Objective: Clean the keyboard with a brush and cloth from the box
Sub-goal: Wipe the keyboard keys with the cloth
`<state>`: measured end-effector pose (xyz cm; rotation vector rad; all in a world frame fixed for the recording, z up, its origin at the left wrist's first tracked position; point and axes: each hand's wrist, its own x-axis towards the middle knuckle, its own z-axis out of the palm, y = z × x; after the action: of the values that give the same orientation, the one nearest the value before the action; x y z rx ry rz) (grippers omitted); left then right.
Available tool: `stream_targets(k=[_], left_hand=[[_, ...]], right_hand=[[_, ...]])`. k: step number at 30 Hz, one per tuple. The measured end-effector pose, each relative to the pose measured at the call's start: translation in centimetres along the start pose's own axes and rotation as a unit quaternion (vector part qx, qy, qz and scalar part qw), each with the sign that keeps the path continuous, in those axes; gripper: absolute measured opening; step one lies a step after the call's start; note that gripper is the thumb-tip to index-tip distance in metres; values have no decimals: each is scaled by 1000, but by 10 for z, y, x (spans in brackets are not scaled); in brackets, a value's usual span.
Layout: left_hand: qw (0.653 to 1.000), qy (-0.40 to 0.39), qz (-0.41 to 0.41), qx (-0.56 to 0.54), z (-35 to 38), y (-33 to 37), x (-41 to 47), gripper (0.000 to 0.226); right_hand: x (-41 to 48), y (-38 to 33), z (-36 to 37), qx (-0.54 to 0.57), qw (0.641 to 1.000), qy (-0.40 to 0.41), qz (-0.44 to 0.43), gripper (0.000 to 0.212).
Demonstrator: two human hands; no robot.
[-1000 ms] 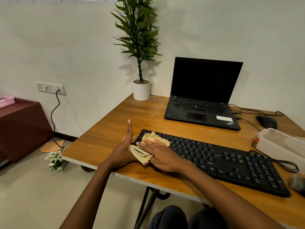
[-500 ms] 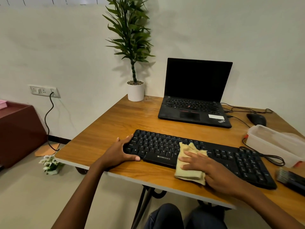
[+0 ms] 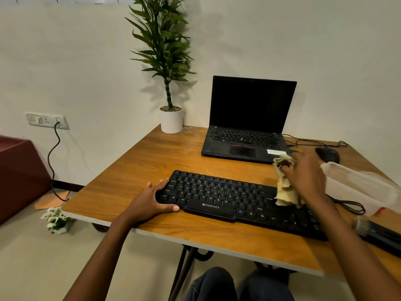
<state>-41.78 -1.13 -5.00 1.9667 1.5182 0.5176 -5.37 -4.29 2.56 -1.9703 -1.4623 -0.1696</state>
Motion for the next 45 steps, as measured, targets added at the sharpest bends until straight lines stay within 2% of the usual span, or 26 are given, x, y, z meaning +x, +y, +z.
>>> stream_targets(k=[4, 6, 8, 10, 13, 16, 18, 21, 23, 24, 25, 26, 27, 29, 32, 35, 37, 39, 40, 43, 45], left_hand=[[1000, 13, -1, 15, 4, -1, 2, 118], [1000, 20, -3, 18, 5, -4, 4, 121], [1000, 23, 1, 16, 6, -6, 6, 136], [999, 28, 4, 17, 7, -9, 7, 142], [999, 31, 7, 19, 6, -9, 7, 142], [999, 32, 7, 22, 7, -8, 7, 134], [999, 33, 7, 22, 6, -7, 6, 129], [999, 31, 6, 14, 5, -6, 4, 141], [999, 30, 8, 12, 5, -6, 4, 144], [999, 28, 9, 12, 4, -5, 3, 144], [1000, 26, 9, 13, 4, -5, 3, 144], [1000, 23, 9, 15, 3, -5, 3, 144], [1000, 21, 9, 16, 3, -5, 2, 144], [1000, 21, 8, 12, 4, -5, 2, 144], [1000, 24, 4, 10, 4, -6, 3, 144], [1000, 27, 5, 10, 4, -7, 4, 143], [1000, 28, 4, 10, 5, -8, 5, 143], [1000, 28, 4, 10, 5, -7, 4, 143], [1000, 28, 3, 10, 4, -7, 4, 143], [1000, 28, 3, 11, 5, -6, 3, 143], [999, 29, 3, 14, 5, -7, 3, 143]], right_hand=[[-11, -24, 50, -119, 986, -113, -17, 14], [-27, -39, 62, -139, 980, -122, -69, 14], [-41, -53, 64, -115, 981, -118, -105, 17], [-58, -71, 63, -87, 976, -134, -151, 21], [-93, -101, 63, -22, 959, -142, -243, 28], [-119, -123, 62, 35, 932, -218, -288, 32], [-113, -127, 59, 92, 935, -232, -253, 30], [-70, -115, 49, 155, 962, -148, -171, 24], [-33, -94, 41, 181, 967, -155, -87, 10], [-16, -82, 38, 248, 947, -205, -18, 6], [-3, -73, 33, 327, 904, -271, 51, 14], [6, -63, 33, 360, 866, -331, 101, 25], [12, -55, 34, 328, 863, -370, 108, 34], [20, -46, 39, 156, 913, -375, 43, 38], [27, -42, 37, -9, 964, -265, -19, 41], [26, -39, 28, -22, 988, -135, -72, 29], [24, -40, 26, 12, 987, -109, -121, 18], [22, -40, 31, 54, 975, -165, -142, 17], [21, -39, 35, 51, 966, -210, -141, 23], [18, -25, 53, -30, 930, -343, -129, 47], [11, -18, 61, -24, 924, -365, -113, 51]])
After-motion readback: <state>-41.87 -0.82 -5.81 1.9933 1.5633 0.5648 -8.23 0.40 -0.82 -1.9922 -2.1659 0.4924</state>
